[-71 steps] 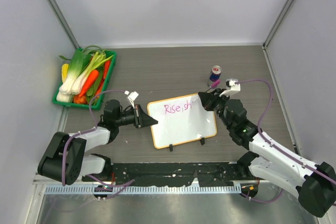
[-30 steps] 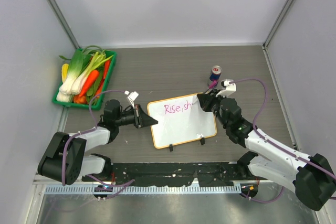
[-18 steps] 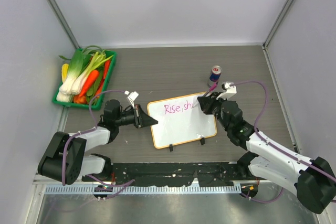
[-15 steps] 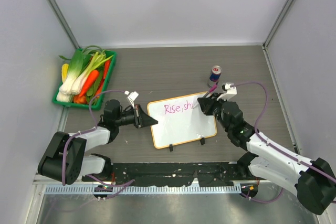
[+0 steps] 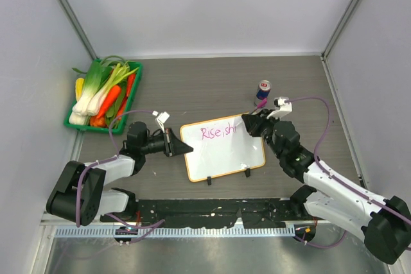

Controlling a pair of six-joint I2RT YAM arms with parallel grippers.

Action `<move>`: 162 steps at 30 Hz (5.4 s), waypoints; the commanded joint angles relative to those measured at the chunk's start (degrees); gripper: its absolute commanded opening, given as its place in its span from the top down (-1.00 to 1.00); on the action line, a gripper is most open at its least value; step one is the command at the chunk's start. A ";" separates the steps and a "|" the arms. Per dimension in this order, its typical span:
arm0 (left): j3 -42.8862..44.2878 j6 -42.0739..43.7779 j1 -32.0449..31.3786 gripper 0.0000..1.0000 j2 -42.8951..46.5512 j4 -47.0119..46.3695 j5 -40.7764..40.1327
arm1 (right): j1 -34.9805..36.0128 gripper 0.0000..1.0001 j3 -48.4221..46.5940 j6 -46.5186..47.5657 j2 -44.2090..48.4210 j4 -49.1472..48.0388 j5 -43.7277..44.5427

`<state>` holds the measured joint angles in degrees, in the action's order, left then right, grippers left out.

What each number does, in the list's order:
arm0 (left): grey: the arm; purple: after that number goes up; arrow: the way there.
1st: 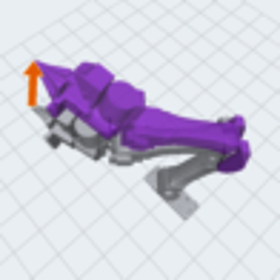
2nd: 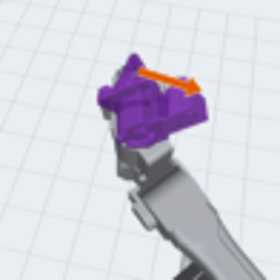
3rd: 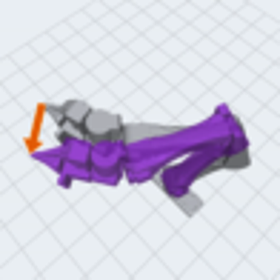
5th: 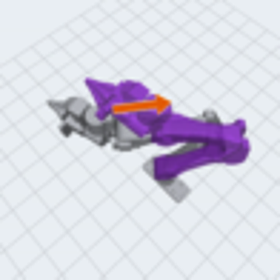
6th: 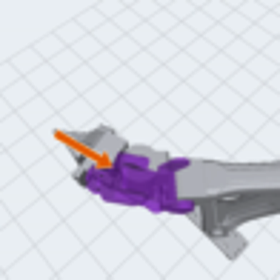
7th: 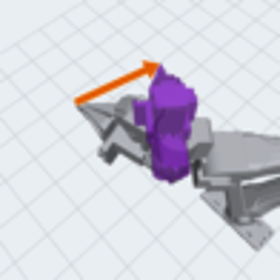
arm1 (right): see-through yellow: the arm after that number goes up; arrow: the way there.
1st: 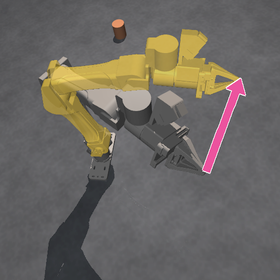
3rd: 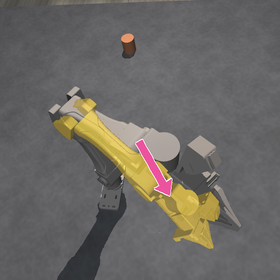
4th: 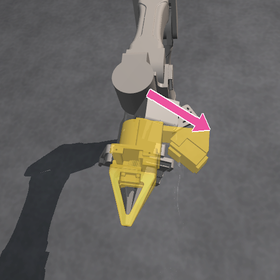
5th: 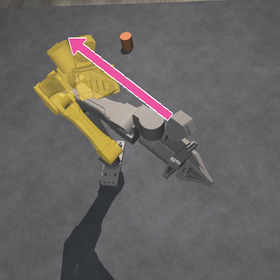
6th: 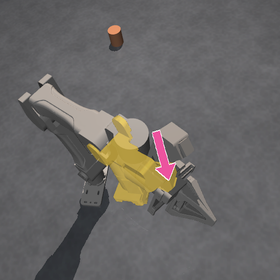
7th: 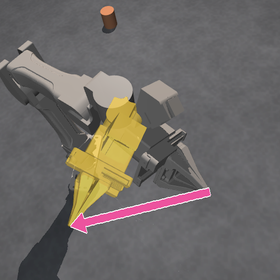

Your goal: Write a sentence on the whiteboard

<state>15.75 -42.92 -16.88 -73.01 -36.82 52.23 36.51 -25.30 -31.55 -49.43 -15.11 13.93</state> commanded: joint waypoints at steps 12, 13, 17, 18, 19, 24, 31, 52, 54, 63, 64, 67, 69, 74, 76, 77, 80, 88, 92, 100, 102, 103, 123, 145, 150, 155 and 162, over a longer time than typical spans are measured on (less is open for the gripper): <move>0.42 4.07 0.01 1.00 -0.90 3.24 -5.12 | -0.21 0.98 -4.41 1.93 -6.11 -4.13 5.66; 0.42 4.07 0.01 1.00 -0.82 3.24 -5.12 | -0.30 0.98 -4.41 2.02 -6.90 -4.13 5.75; 0.34 4.07 0.01 1.00 -0.64 3.33 -5.12 | -0.30 0.97 -3.62 1.49 -7.44 -4.05 5.58; 0.34 4.07 0.01 1.00 -0.73 3.42 -5.20 | -0.39 0.98 -3.44 1.40 -7.09 -3.79 5.49; 0.34 4.07 0.01 1.00 -0.73 3.33 -5.12 | -0.30 0.97 -3.35 1.40 -6.82 -3.61 5.58; 0.34 4.07 0.01 1.00 -0.90 3.33 -5.20 | -0.39 0.97 -3.18 1.49 -4.10 -2.90 6.11; 0.34 4.07 0.01 1.00 -0.73 3.33 -5.29 | -0.48 0.98 -3.79 1.49 0.21 -1.85 6.19; 0.25 4.07 0.01 1.00 -0.64 3.33 -5.38 | -0.56 0.97 -3.44 2.11 -2.42 -0.70 6.28; 0.25 4.07 0.01 1.00 -0.73 3.33 -5.29 | -0.65 0.98 -3.18 1.84 -3.04 -1.32 6.11; 0.34 4.07 0.10 1.00 -0.64 3.42 -5.38 | -0.65 0.98 -0.89 0.88 -4.27 -3.52 6.98; 0.25 4.07 0.01 1.00 -0.55 3.33 -5.47 | -0.74 0.98 -0.72 0.96 -4.27 -3.43 6.98; 0.34 4.07 0.01 1.00 -0.81 3.42 -5.21 | -0.74 0.98 -0.37 0.96 -4.19 -2.38 6.90; 0.34 4.07 0.01 1.00 -0.90 3.33 -5.21 | -0.83 0.98 -0.10 1.23 -4.10 -2.03 6.55; 0.34 3.98 0.01 1.00 -1.08 3.16 -5.29 | -0.92 0.97 0.43 1.32 -3.39 -0.80 5.58; 0.34 4.07 0.10 1.00 -1.08 3.16 -5.21 | -0.83 0.98 0.60 1.40 -3.13 -0.44 5.14; 0.34 3.98 0.10 1.00 -1.08 3.24 -5.29 | -0.83 0.98 0.86 1.49 -2.96 -0.36 4.88; 0.34 3.98 0.10 1.00 -1.08 3.16 -5.21 | -0.83 0.98 1.13 1.14 -2.17 0.43 4.09; 0.42 3.98 0.01 1.00 -1.17 3.07 -5.12 | -0.83 0.98 2.27 -0.09 -0.93 1.49 1.71; 0.34 3.98 0.10 1.00 -0.90 3.16 -5.21 | -0.83 0.98 2.80 -0.53 -0.67 1.49 1.62; 0.25 3.98 0.01 1.00 -0.81 3.24 -5.21 | -0.83 0.98 0.78 0.08 -1.98 0.18 3.64; 0.25 3.98 -0.08 1.00 -0.73 3.16 -5.20 | -0.92 0.98 0.17 0.26 -2.43 -0.44 4.17; 0.25 3.98 0.01 1.00 -0.64 3.16 -5.21 | -0.83 0.98 0.08 0.35 -2.77 -0.88 4.61; 0.34 3.98 0.01 1.00 -0.82 3.24 -5.21 | -0.92 0.97 -2.03 1.93 -3.74 -1.93 8.48; 0.34 4.07 0.01 1.00 -0.64 3.24 -5.21 | -1.36 0.98 0.68 1.32 -1.11 1.58 7.86; 0.34 4.07 0.01 1.00 -0.55 3.42 -5.21 | -1.44 0.98 1.48 1.14 0.38 2.98 6.55; 0.34 4.07 0.10 1.00 -0.82 3.24 -5.29 | -1.36 0.98 2.10 0.96 0.83 3.69 4.88; 0.34 4.07 0.01 1.00 -0.64 3.33 -5.38 | -1.27 0.97 1.22 0.26 1.88 3.86 5.14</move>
<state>15.84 -42.96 -16.88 -73.01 -36.67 52.27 35.40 -23.53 -31.00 -48.75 -11.88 18.94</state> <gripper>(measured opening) 0.083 0.171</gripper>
